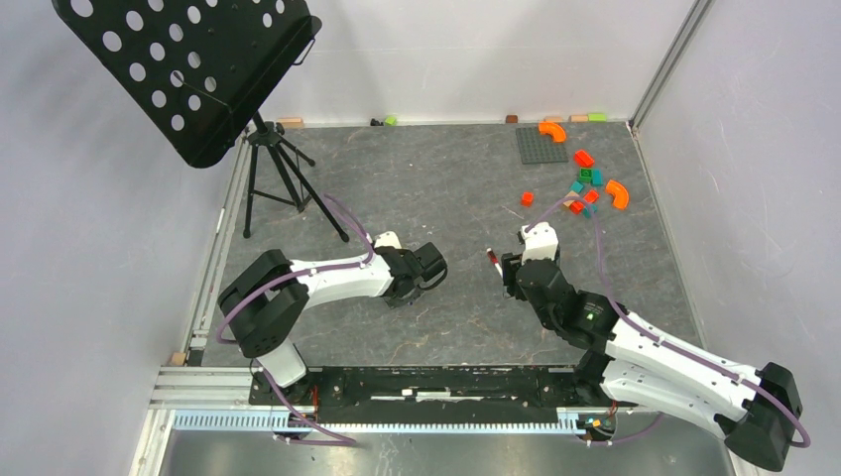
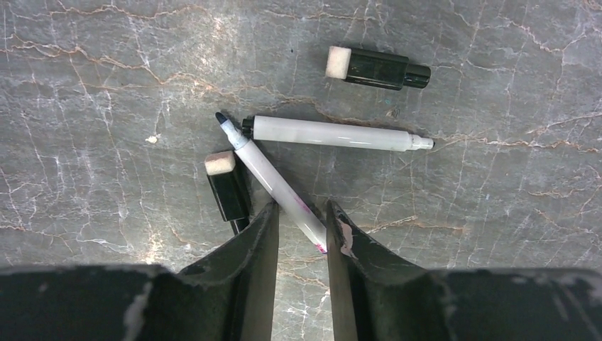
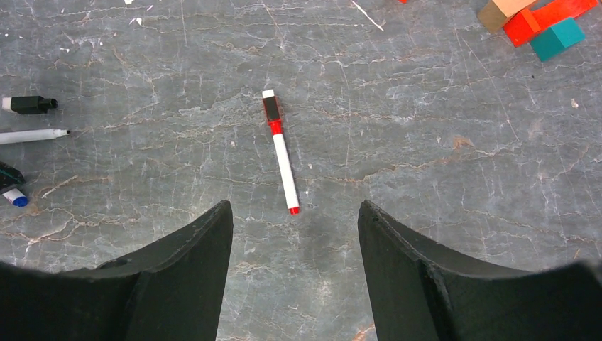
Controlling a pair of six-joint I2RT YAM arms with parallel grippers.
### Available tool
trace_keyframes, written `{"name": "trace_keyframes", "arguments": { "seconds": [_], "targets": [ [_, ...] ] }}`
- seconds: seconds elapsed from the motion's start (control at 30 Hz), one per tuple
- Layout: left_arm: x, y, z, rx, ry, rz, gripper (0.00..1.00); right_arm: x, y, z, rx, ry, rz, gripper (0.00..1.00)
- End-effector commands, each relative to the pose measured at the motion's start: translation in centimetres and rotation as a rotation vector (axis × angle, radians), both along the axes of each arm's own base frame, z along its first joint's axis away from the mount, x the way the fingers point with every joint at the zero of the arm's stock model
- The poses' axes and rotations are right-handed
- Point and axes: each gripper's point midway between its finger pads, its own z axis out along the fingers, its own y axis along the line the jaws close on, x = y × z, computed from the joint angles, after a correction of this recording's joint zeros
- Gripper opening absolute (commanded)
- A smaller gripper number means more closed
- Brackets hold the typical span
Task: Insert the pens into the pen caps
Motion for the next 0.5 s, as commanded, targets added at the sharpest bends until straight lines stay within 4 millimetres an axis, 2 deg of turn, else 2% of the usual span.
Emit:
{"name": "trace_keyframes", "arguments": {
  "seconds": [0.0,0.2,0.47],
  "targets": [
    [0.1,1.4,-1.0,0.05,-0.016,0.03,0.32,0.2,0.4,0.3,0.023,-0.015,0.006,0.68],
    [-0.3,2.5,-1.3,0.07,-0.018,0.035,0.23,0.2,0.5,0.4,0.028,-0.015,0.01,0.68],
    [-1.1,4.9,-2.0,0.131,-0.023,0.035,0.13,0.1,0.5,0.4,0.03,-0.015,0.014,0.68]
  ]
}}
